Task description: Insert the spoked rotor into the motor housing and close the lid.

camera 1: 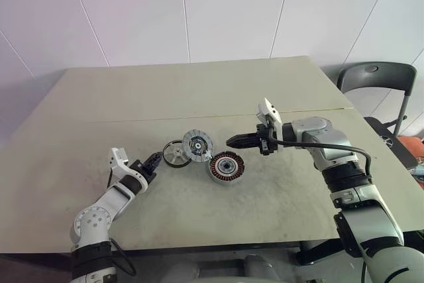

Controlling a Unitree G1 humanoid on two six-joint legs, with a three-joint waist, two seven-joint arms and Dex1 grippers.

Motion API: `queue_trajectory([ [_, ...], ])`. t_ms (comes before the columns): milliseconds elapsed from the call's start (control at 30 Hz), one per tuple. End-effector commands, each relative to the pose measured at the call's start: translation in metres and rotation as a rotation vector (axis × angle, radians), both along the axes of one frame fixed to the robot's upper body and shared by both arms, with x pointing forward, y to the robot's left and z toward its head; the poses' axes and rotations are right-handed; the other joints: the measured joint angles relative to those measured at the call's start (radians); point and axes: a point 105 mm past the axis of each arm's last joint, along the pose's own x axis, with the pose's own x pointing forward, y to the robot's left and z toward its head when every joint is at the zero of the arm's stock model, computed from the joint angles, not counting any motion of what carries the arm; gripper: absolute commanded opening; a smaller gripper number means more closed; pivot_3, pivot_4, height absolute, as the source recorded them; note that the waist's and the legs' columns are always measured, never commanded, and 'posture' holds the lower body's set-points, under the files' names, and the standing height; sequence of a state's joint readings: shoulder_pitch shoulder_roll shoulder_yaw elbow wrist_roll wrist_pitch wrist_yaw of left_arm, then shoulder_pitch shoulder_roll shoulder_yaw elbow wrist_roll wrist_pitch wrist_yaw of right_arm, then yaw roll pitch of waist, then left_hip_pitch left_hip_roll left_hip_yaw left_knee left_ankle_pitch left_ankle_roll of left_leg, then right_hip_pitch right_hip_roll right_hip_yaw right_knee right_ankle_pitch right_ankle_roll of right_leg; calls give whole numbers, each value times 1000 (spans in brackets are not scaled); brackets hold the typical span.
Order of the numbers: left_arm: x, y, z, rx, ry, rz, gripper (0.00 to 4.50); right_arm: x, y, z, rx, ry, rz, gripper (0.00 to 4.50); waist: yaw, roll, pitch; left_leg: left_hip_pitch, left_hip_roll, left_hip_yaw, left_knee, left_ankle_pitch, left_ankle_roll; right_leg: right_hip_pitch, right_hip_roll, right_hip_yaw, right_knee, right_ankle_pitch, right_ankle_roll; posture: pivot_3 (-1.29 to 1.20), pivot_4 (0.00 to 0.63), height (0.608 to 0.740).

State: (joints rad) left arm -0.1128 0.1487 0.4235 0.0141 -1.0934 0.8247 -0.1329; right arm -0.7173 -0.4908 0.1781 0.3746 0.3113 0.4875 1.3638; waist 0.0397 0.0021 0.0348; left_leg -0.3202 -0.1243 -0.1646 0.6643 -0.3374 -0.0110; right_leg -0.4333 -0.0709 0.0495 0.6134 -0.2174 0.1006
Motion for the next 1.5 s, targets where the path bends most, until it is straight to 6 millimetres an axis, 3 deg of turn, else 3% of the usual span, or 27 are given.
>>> queue_trajectory([
  [33,3,-2,16,-40,-66,-14,40,1,1,12,34,-34,9,0,0,0,0,0,0,0,0,0,0,0,0,0,0,0,0,0,0,740],
  [133,3,-6,17,-62,-73,-31,40,1,0,11,33,-30,7,0,0,0,0,0,0,0,0,0,0,0,0,0,0,0,0,0,0,740],
  [233,3,-8,13,-43,-59,-34,566,1,-1,9,28,-27,1,0,0,0,0,0,0,0,0,0,0,0,0,0,0,0,0,0,0,740],
  [467,2,-17,1,18,-11,-79,2833,1,-1,9,27,-29,-6,0,0,0,0,0,0,0,0,0,0,0,0,0,0,0,0,0,0,740],
  [600,4,-24,-8,19,31,-86,2660,1,-1,9,28,-31,-8,0,1,0,0,0,0,0,0,0,0,0,0,0,0,0,0,0,0,740],
  [833,7,-12,-6,-20,31,-22,536,1,-2,7,25,-29,-16,0,1,1,-1,1,0,0,0,0,0,1,0,0,0,0,0,0,0,740],
  [867,8,-12,-3,-31,20,-18,459,1,-2,7,25,-29,-17,0,0,1,-1,1,0,0,0,0,0,1,0,0,1,0,0,0,0,740],
  [1000,8,-12,11,-95,-29,-13,459,1,-2,8,28,-29,-17,0,-2,1,-1,1,0,0,0,0,-1,1,0,0,1,1,-1,0,0,740],
  [1100,9,2,24,-216,-89,70,459,1,-3,11,40,-28,-13,0,-1,0,0,1,0,0,0,0,-1,0,0,0,0,1,-1,0,0,740],
  [1200,8,22,49,-361,-205,161,459,-1,-5,16,71,-14,-1,0,-2,0,0,0,0,0,0,0,-1,0,0,0,0,1,-1,0,0,740],
  [1267,3,25,71,-418,-301,153,459,-4,-9,20,99,9,7,0,-1,-1,1,0,0,0,0,0,-1,0,-1,0,0,1,-1,0,0,740],
  [1400,-5,13,102,-475,-429,55,459,-5,-20,13,89,54,-9,0,2,-3,1,-1,0,0,1,0,-1,0,0,0,-1,1,0,0,0,740],
  [1500,-6,-10,102,-443,-395,-46,459,-6,-28,2,35,74,-29,0,1,-3,1,0,0,0,1,0,-1,1,0,0,-1,1,0,0,0,740],
])
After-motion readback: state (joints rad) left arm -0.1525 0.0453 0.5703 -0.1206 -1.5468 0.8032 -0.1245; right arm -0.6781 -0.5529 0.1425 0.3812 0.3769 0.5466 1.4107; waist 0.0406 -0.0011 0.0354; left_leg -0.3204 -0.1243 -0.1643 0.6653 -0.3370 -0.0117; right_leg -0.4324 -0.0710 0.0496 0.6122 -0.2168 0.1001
